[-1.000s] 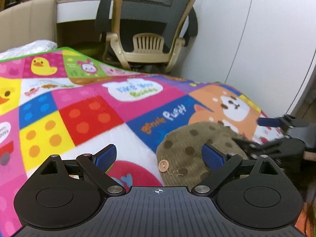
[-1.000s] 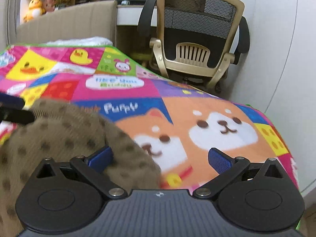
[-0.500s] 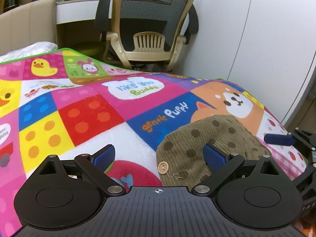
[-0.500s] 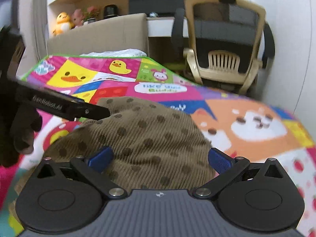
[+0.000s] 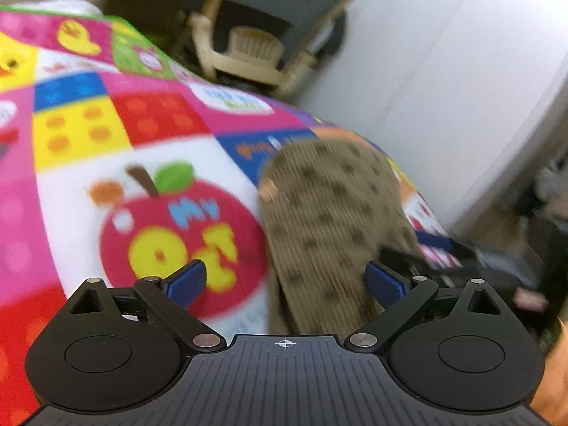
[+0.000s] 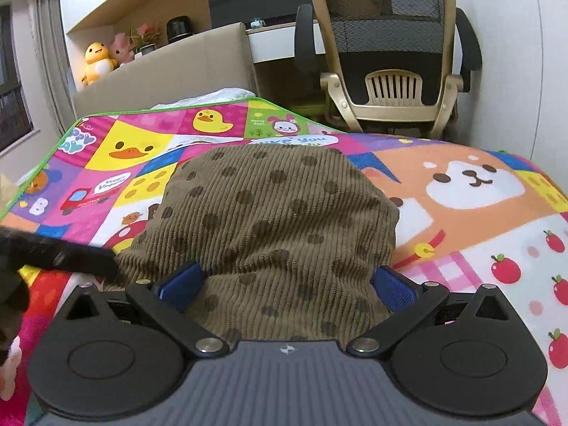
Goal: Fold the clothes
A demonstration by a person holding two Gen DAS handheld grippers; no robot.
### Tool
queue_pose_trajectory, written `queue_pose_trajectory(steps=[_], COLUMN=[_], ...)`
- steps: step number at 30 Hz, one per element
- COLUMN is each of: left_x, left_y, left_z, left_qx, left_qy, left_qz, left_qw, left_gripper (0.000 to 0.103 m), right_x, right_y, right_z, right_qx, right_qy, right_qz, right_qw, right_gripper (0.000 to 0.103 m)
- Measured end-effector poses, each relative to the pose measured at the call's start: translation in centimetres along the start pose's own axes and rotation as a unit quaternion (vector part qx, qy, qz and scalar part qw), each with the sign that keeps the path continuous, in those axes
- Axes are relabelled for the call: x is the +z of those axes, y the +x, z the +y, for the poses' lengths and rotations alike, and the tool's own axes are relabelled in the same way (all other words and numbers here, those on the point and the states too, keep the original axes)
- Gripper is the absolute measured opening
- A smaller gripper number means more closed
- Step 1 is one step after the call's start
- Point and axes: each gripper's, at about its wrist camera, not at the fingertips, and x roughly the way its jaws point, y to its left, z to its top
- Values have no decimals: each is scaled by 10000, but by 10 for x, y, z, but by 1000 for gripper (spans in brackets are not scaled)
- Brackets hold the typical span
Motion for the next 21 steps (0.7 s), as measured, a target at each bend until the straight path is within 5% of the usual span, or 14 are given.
queue_pose_trajectory(steps=[7, 11, 17, 21], left_x=[-27, -37, -40, -31], left_y=[7, 7, 7, -1], left_z=[-34, -42, -45, -39], left_qx=[70, 395, 543, 308], left_qy=[863, 1260, 1339, 995], left_qz=[392, 398, 283, 267], left_qw=[9955, 9904, 9891, 9942], left_gripper=[99, 100, 100, 99], right_x=[5, -15, -7, 26], right_y=[-24, -36, -38, -50], right_z=[0, 13, 15, 20], right_qx=[45, -147, -130, -41], right_qy=[-213, -979, -974, -1088], right_qz=[-89, 86, 55, -410], right_qw=[9997, 9951, 9951, 9932], right_gripper=[103, 103, 103, 103])
